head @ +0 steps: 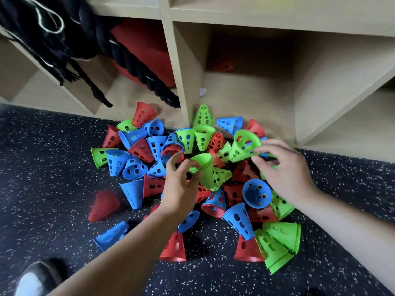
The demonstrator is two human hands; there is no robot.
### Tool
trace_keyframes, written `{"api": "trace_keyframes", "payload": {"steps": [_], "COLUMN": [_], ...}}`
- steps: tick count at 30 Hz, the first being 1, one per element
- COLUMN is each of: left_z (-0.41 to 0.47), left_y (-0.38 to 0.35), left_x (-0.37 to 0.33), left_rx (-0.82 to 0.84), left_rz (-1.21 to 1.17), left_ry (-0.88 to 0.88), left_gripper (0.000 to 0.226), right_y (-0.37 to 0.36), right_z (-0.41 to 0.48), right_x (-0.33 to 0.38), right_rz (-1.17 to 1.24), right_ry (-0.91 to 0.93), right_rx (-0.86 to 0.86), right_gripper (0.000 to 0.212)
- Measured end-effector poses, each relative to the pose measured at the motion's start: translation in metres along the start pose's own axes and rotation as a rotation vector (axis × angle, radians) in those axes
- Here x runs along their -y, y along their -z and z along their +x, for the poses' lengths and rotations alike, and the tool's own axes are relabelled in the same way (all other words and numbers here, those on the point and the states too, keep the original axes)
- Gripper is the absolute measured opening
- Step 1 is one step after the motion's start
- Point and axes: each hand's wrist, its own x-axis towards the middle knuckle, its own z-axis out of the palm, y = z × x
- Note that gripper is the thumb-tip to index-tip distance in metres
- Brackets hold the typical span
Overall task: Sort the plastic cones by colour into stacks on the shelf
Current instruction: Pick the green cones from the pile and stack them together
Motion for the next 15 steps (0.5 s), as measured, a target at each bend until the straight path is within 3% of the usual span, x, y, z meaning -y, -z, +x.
{"api": "trace_keyframes", "payload": {"steps": [4,7,11,15], "left_z": [-0.01,-0.016,-0.024,-0.037], "left_y": [0.002,0.004,0.004,0.003], "left_x": [-0.002,-0.008,-0.021,-0.031], "left_rx": [-0.015,-0.054,-0.171,-0.207], "left_rz": [-0.031,-0.09,-0.112,-0.17], "left_ry": [-0.126,-0.327,-0.576,-0.643], "left_gripper": [0.018,0.025,0.018,0.026], "right_y": [0.024,0.026,0.022,0.021], "right_z": [0.001,0.0,-0.005,-0.014], "right_x": [0.042,0.063,0.073,0.08], "right_rz": [0.13,0.105,-0.062,0.04], "right_ry": [0.088,0.168,0.223,0.152], "right_rx": [-0.055,0.074,0.243,0.33], "right_gripper": [0.015,0.015,0.017,0.031]}}
